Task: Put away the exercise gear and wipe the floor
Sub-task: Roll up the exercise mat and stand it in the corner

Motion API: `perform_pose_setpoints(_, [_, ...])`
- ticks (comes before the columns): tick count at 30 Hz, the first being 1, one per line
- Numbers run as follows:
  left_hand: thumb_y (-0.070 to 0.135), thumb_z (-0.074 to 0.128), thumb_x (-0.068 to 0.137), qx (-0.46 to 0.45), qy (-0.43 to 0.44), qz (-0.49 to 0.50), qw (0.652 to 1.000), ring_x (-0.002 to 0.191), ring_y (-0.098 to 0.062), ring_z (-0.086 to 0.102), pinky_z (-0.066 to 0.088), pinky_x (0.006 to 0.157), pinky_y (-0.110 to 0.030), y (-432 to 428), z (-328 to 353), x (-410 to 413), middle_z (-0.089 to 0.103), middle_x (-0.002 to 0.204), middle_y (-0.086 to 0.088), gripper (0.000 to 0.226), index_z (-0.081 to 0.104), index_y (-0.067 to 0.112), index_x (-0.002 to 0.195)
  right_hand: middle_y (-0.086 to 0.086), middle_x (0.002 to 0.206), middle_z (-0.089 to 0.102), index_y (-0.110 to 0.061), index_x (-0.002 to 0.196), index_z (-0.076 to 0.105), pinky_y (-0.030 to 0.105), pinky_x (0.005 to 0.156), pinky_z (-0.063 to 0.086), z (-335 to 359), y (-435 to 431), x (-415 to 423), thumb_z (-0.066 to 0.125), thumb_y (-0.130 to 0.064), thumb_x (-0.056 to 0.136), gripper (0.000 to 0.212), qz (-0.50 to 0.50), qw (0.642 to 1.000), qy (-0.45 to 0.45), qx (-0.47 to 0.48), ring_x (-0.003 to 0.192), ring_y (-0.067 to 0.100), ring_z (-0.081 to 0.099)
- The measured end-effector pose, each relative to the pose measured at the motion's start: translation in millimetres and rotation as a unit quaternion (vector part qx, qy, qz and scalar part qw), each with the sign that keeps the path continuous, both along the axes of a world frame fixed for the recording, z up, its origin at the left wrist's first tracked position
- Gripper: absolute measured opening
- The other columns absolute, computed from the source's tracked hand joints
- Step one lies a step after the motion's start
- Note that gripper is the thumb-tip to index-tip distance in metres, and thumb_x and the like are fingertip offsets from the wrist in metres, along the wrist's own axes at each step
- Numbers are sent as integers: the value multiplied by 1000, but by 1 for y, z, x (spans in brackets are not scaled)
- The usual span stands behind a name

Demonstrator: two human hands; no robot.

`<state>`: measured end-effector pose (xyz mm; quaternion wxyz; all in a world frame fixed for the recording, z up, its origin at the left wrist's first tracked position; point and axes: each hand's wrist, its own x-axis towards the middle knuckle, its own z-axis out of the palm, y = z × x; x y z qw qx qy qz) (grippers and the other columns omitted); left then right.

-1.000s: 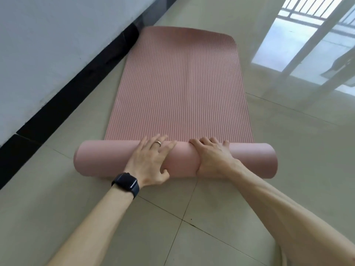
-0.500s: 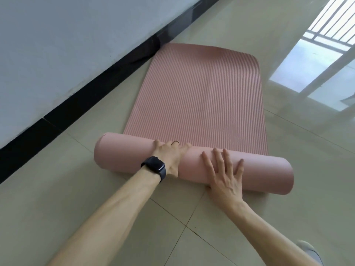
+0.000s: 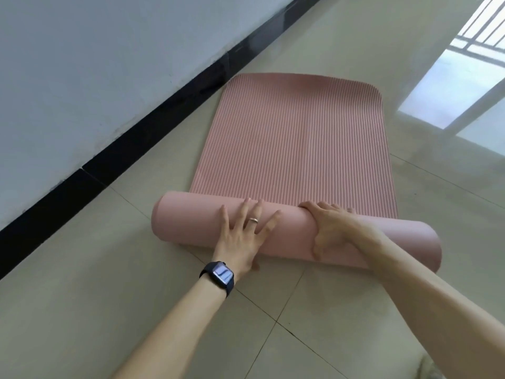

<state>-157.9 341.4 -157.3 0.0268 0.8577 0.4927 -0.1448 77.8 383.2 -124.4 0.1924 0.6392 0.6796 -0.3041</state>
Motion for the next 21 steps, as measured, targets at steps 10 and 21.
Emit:
perform_pose_setpoints(10, [44,84,60,-96,-5,18,995,116,-28,51,39,94,-58,60,20,24,51,127,-2,109,13,37,143,13,163,15,-26,159,12,73,113,2,-50,-89,-17,83,-25,56,125,1,947,-65,315,152,38,4])
perform_pose_setpoints(21, [62,70,64,-119,-101,23,987,151,-28,-3,8,116,-66,6,28,-5,3,164,-8,120,-4,37,155,-8,136,49,-41,147,29,55,105,40,5,2,-9,91,-40,48,116,31,996,5,-82,127,24,47])
